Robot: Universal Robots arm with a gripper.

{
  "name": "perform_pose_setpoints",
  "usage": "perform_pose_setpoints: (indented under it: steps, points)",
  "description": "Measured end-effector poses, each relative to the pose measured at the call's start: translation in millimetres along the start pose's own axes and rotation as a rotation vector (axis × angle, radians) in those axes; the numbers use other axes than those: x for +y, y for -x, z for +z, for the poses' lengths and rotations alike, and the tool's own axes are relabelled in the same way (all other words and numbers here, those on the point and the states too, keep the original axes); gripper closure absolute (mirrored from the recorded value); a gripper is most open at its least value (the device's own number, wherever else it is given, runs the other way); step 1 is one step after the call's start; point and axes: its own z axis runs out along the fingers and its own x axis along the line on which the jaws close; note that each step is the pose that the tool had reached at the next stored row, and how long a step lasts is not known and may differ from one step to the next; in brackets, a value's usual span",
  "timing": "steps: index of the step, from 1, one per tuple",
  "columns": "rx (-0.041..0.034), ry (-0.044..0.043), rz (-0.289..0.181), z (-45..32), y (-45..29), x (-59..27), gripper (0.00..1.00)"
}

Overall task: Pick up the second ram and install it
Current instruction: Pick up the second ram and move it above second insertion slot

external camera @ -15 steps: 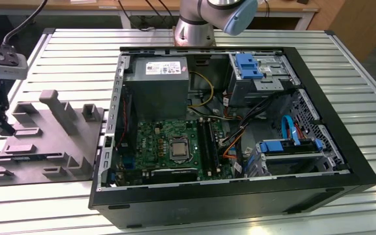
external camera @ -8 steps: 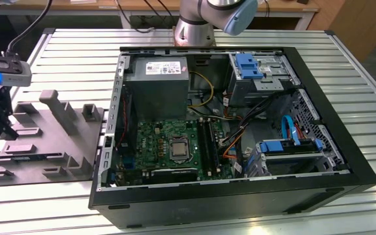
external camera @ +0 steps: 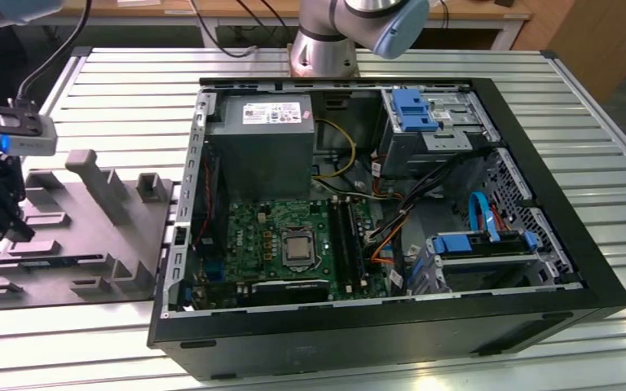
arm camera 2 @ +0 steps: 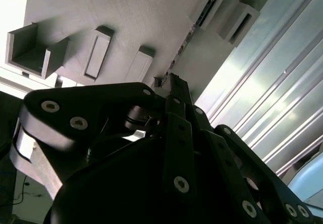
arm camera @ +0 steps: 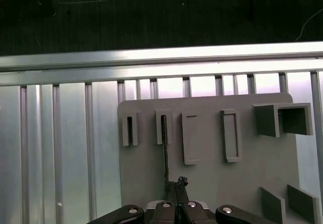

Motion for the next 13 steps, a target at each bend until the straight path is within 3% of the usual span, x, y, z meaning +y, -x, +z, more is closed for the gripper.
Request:
perform_pose_setpoints:
  steps: [13]
  points:
    - [0.0002,0.0003,0.000,12.8,-6.5,-4.3,0.90]
